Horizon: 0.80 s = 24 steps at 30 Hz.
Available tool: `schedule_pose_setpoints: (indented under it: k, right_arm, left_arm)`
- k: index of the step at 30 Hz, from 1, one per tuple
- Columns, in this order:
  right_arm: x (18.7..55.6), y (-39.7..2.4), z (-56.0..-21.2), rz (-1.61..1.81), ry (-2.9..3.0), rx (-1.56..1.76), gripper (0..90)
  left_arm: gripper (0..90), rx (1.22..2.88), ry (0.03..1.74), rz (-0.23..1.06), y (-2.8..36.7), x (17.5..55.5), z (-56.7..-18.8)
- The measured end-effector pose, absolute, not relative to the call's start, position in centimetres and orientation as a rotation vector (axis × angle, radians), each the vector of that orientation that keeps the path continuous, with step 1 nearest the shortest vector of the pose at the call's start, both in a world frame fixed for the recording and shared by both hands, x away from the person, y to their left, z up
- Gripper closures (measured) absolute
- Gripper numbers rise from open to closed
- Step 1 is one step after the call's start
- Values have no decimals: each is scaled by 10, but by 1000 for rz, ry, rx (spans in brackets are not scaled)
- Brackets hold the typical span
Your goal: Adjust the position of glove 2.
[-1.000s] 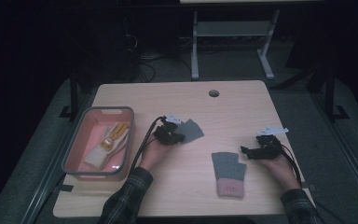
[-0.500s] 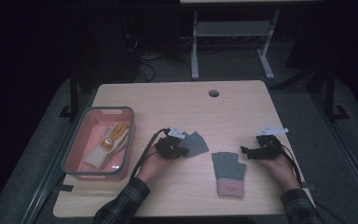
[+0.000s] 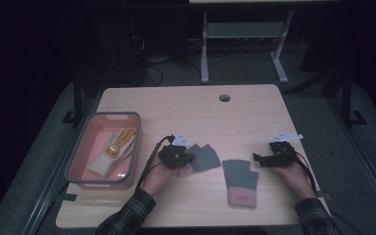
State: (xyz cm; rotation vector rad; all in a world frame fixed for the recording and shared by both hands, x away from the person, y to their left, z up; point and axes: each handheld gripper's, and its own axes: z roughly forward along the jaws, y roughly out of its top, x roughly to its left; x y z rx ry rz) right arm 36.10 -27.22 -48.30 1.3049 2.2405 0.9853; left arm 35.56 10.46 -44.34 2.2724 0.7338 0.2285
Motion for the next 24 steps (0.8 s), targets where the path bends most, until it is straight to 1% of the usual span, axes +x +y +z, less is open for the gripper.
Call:
schedule_pose_setpoints:
  k: [4,8,18,24]
  right_arm:
    - [361,-272,-483,986,2240,1305,150]
    - [361,-272,-483,986,2241,1302,150]
    - [361,-272,-483,987,2243,1298,150]
    - [361,-272,-483,989,2246,1293,150]
  left_arm:
    - [871,2255,812,315,118,368,-444]
    - [873,2264,881,290,124,373,-453]
    - [883,2329,809,235,118,347,-450]
    - [882,2336,762,169,118,327,-450]
